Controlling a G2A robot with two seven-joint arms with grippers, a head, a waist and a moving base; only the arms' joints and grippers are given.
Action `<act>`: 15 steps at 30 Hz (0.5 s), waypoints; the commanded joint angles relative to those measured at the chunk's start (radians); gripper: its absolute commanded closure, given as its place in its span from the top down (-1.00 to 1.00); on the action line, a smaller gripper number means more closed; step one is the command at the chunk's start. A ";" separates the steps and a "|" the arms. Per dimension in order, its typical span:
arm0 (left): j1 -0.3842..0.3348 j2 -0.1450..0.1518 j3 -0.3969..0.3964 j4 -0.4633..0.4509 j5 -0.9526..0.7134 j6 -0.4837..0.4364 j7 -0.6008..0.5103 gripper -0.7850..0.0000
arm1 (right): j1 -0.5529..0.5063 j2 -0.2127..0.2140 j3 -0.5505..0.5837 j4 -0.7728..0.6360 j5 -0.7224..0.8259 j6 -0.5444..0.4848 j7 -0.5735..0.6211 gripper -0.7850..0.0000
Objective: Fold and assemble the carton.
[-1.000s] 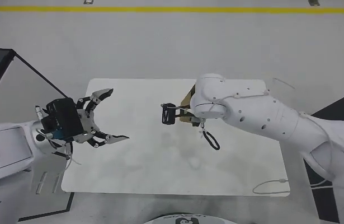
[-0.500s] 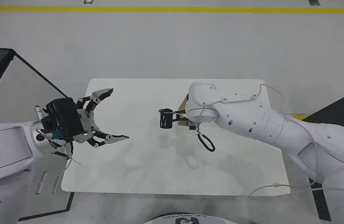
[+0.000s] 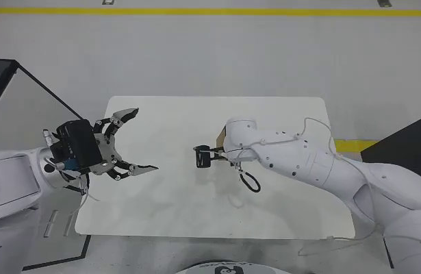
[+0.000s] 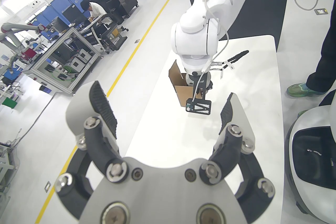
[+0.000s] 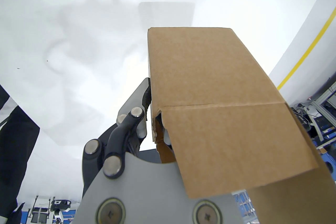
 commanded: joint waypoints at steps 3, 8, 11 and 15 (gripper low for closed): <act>0.000 0.000 0.000 0.000 0.000 0.000 0.000 1.00 | -0.015 -0.010 0.000 0.026 -0.030 -0.022 -0.022 -1.00; 0.000 0.000 0.000 0.000 0.000 0.000 0.000 1.00 | -0.015 -0.010 0.000 0.026 -0.030 -0.022 -0.022 -1.00; 0.000 0.000 0.000 0.000 0.000 0.000 0.000 1.00 | -0.032 -0.011 0.000 0.041 -0.052 -0.019 -0.029 -1.00; 0.000 0.000 0.000 0.000 0.000 0.000 0.000 1.00 | -0.065 -0.027 0.000 0.065 -0.103 -0.022 -0.022 -1.00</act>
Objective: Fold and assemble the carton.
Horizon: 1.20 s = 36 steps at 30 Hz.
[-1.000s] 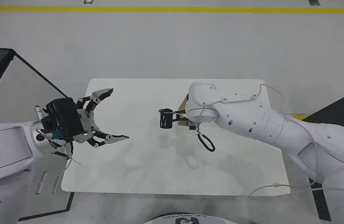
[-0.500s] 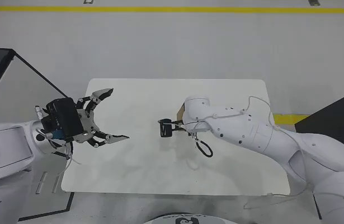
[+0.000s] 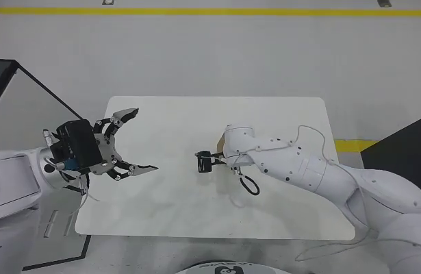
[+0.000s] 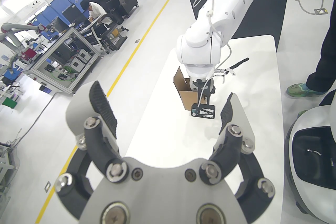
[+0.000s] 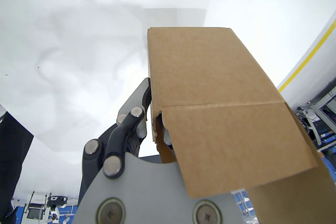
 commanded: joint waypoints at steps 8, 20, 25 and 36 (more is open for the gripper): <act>0.000 0.000 0.000 0.000 0.000 0.000 0.000 1.00 | -0.032 -0.054 0.000 0.054 -0.054 0.002 0.003 -1.00; 0.000 0.000 0.000 0.000 0.000 0.000 0.000 1.00 | -0.055 -0.108 0.000 0.120 -0.107 -0.018 -0.017 -1.00; 0.000 0.000 0.000 0.000 0.000 0.000 0.000 1.00 | -0.054 -0.119 0.000 0.135 -0.106 -0.019 -0.019 -0.18; 0.000 0.000 0.000 0.000 0.000 0.000 0.000 1.00 | -0.021 -0.096 0.002 0.062 -0.073 0.008 0.008 0.44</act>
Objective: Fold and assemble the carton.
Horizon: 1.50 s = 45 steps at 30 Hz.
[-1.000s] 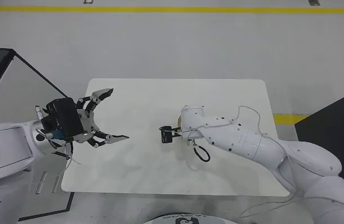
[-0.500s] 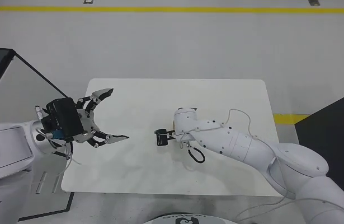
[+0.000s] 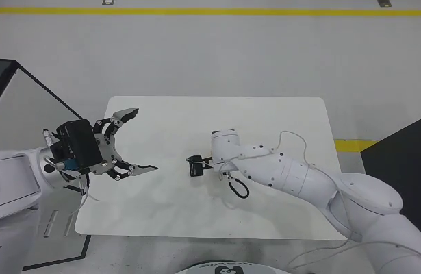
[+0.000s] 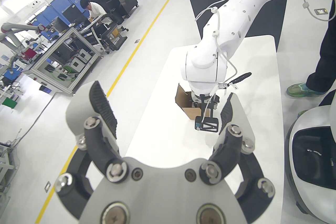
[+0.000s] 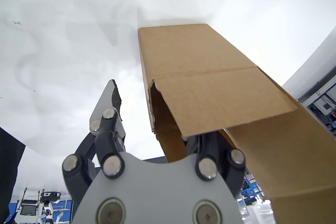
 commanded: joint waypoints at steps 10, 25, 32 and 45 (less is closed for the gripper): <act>0.000 0.000 0.000 0.000 0.000 0.000 0.000 1.00 | -0.048 0.153 0.194 -0.276 0.130 0.036 0.013 0.49; 0.000 0.000 0.000 0.000 0.000 0.000 0.000 1.00 | -0.395 0.352 0.623 -0.492 0.290 -0.069 -0.208 1.00; 0.000 0.000 0.000 0.000 0.000 0.000 0.000 1.00 | -0.399 0.352 0.626 -0.488 0.300 -0.063 -0.222 1.00; 0.000 0.000 0.000 0.000 0.000 0.000 0.000 1.00 | -0.443 0.382 0.795 -0.257 1.147 -0.009 -0.130 1.00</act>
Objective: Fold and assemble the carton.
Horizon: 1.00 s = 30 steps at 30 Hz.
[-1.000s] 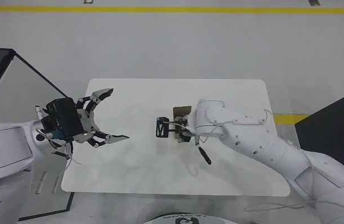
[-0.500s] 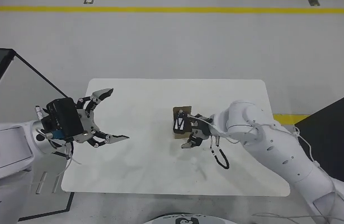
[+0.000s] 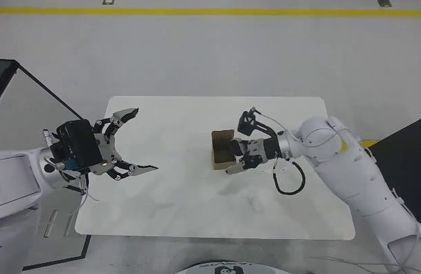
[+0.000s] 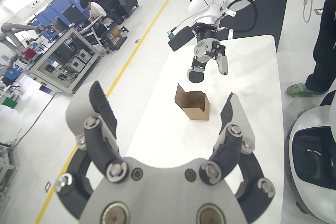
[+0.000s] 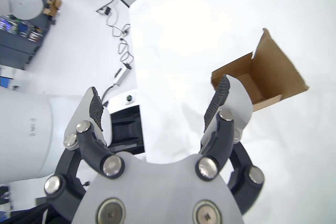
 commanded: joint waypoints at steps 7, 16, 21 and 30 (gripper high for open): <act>0.000 0.000 0.000 0.000 0.000 0.000 0.000 1.00 | 0.003 0.001 0.008 0.026 0.133 0.025 0.032 1.00; 0.000 0.000 0.000 0.000 0.000 0.000 0.000 1.00 | -0.023 0.009 0.056 0.098 0.272 0.076 0.041 1.00; 0.000 0.000 0.000 0.000 0.000 0.000 0.000 1.00 | -0.031 0.014 0.077 0.127 0.331 0.080 0.076 1.00; 0.000 0.000 0.000 0.000 0.000 0.000 0.000 1.00 | -0.031 0.014 0.077 0.127 0.331 0.080 0.076 1.00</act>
